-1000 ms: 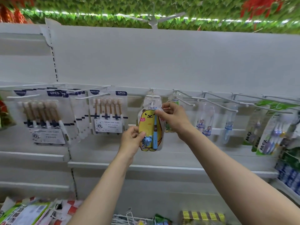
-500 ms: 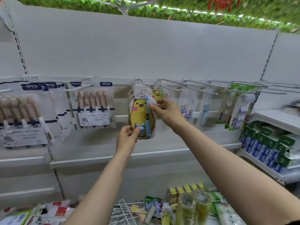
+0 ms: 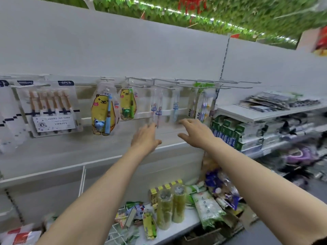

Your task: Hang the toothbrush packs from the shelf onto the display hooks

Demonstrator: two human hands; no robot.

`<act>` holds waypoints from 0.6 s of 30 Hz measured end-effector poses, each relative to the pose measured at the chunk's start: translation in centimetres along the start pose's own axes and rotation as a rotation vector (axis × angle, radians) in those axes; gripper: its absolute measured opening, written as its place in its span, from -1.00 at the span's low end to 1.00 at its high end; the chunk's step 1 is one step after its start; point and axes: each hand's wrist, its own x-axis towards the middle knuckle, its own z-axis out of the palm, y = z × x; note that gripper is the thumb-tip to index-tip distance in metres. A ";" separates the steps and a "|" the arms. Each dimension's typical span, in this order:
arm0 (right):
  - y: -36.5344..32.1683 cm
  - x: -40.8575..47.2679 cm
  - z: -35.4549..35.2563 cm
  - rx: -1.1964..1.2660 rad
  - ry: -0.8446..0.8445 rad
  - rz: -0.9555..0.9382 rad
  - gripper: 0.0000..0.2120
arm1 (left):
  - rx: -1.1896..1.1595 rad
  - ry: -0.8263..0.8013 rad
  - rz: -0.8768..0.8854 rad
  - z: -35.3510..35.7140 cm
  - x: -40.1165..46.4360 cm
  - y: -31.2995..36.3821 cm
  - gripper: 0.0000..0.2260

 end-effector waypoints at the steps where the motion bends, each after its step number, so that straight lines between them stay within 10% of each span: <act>1: 1.4 -1.1 -1.5 -0.025 0.038 -0.001 -0.47 | 0.028 0.031 0.058 -0.6 0.2 2.2 -0.40; 18: 28.8 -25.4 -12.8 -0.054 0.159 0.329 -0.52 | 0.016 -0.027 0.471 10.8 -5.7 35.5 -0.46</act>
